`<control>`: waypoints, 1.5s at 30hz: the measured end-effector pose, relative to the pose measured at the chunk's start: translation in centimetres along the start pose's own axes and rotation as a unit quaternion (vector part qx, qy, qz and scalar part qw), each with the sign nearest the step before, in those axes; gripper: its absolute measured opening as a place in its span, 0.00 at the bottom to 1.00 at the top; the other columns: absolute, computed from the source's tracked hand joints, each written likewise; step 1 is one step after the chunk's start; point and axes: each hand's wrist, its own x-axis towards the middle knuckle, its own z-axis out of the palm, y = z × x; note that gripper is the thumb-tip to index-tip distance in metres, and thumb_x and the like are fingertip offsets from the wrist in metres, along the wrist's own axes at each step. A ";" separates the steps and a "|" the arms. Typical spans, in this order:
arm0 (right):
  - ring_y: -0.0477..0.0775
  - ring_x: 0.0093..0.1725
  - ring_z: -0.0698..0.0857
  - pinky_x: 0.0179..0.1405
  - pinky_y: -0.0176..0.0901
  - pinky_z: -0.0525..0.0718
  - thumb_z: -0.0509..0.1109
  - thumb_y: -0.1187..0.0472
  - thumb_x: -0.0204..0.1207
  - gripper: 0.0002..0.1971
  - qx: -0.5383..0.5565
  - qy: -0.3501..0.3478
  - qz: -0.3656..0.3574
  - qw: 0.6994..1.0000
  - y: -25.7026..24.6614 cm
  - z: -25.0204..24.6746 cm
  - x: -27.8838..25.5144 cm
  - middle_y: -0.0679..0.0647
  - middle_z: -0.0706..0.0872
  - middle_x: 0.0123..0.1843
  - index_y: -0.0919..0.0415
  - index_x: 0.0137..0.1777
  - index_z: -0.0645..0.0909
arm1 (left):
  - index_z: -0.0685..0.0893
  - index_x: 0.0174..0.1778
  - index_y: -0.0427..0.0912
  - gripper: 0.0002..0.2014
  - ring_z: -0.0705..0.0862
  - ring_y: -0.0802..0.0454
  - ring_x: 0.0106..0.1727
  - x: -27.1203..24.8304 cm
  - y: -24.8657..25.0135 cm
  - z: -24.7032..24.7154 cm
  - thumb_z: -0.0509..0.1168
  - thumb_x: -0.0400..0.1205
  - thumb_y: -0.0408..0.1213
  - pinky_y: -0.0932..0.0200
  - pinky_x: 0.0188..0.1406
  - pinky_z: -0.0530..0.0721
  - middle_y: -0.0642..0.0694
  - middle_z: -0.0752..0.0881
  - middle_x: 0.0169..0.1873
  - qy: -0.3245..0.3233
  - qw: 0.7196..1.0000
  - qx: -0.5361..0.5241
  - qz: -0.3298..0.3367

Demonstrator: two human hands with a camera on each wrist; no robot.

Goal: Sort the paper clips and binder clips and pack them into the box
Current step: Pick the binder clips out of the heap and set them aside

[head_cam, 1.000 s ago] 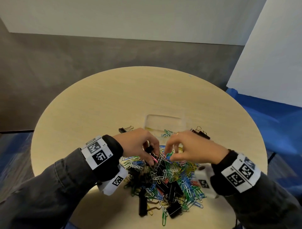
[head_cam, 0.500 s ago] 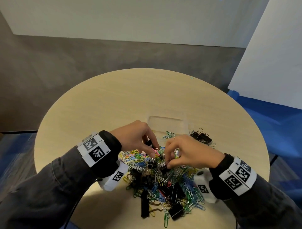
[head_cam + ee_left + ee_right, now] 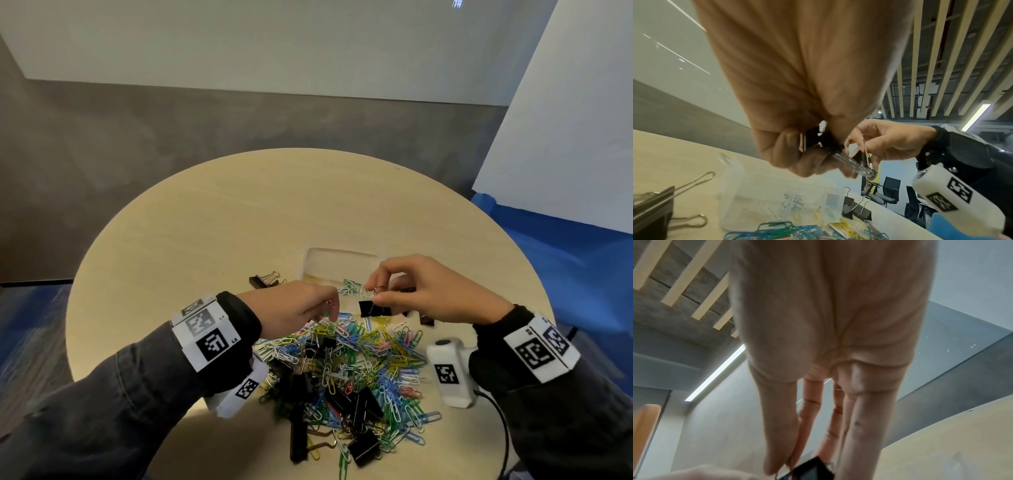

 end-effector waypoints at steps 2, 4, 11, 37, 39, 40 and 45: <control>0.50 0.38 0.88 0.35 0.45 0.88 0.77 0.65 0.72 0.08 0.001 -0.008 0.000 1.000 0.1 -0.6 -0.3 0.56 0.85 0.51 0.57 0.35 0.81 | 0.78 0.55 0.42 0.11 0.75 0.68 0.39 0.1 0.4 0.1 0.51 0.89 0.38 0.77 0.37 0.69 0.53 0.78 0.44 0.003 1.000 0.005 0.011; 0.52 0.38 0.88 0.39 0.51 0.89 0.80 0.64 0.69 0.08 -0.013 0.007 0.004 1.000 0.4 -1.2 -0.5 0.55 0.84 0.50 0.57 0.34 0.82 | 0.79 0.51 0.39 0.12 0.74 0.63 0.36 0.2 0.6 0.3 0.56 0.87 0.43 0.71 0.35 0.68 0.49 0.79 0.42 0.004 1.000 0.016 0.014; 0.51 0.40 0.88 0.45 0.49 0.86 0.82 0.65 0.65 0.11 -0.093 0.016 0.052 0.994 1.9 -3.7 -1.1 0.49 0.87 0.49 0.48 0.35 0.85 | 0.81 0.43 0.35 0.21 0.70 0.56 0.29 0.2 0.7 0.6 0.68 0.78 0.53 0.59 0.31 0.66 0.48 0.77 0.31 -0.005 1.000 -0.004 -0.022; 0.34 0.40 0.85 0.39 0.25 0.77 0.84 0.57 0.63 0.18 -0.222 -0.002 0.079 0.972 0.8 -2.6 -1.1 0.41 0.91 0.41 0.42 0.52 0.87 | 0.76 0.58 0.47 0.13 0.76 0.66 0.31 -0.1 0.8 0.4 0.63 0.83 0.49 0.70 0.29 0.69 0.57 0.78 0.33 0.016 0.999 -0.017 -0.026; 0.38 0.41 0.85 0.41 0.32 0.80 0.84 0.57 0.63 0.16 -0.253 0.016 0.118 0.960 1.1 -3.3 -1.3 0.42 0.89 0.41 0.44 0.50 0.87 | 0.75 0.59 0.48 0.12 0.78 0.70 0.32 -0.1 0.6 0.3 0.64 0.83 0.47 0.74 0.30 0.71 0.58 0.79 0.33 0.022 0.999 -0.037 -0.021; 0.40 0.42 0.85 0.43 0.36 0.82 0.84 0.57 0.63 0.15 -0.267 0.018 0.144 0.953 1.2 -3.7 -1.6 0.43 0.88 0.42 0.45 0.49 0.87 | 0.75 0.59 0.48 0.12 0.78 0.70 0.33 -0.1 0.5 0.2 0.65 0.82 0.46 0.75 0.32 0.71 0.58 0.79 0.34 0.025 0.998 -0.046 -0.020; 0.45 0.46 0.86 0.46 0.40 0.82 0.82 0.58 0.65 0.14 -0.272 -0.079 0.281 0.917 2.6 -4.9 -2.5 0.44 0.88 0.45 0.43 0.47 0.85 | 0.76 0.60 0.47 0.14 0.78 0.64 0.38 0.1 0.4 0.2 0.67 0.81 0.44 0.73 0.35 0.71 0.59 0.78 0.38 0.030 0.998 -0.048 -0.012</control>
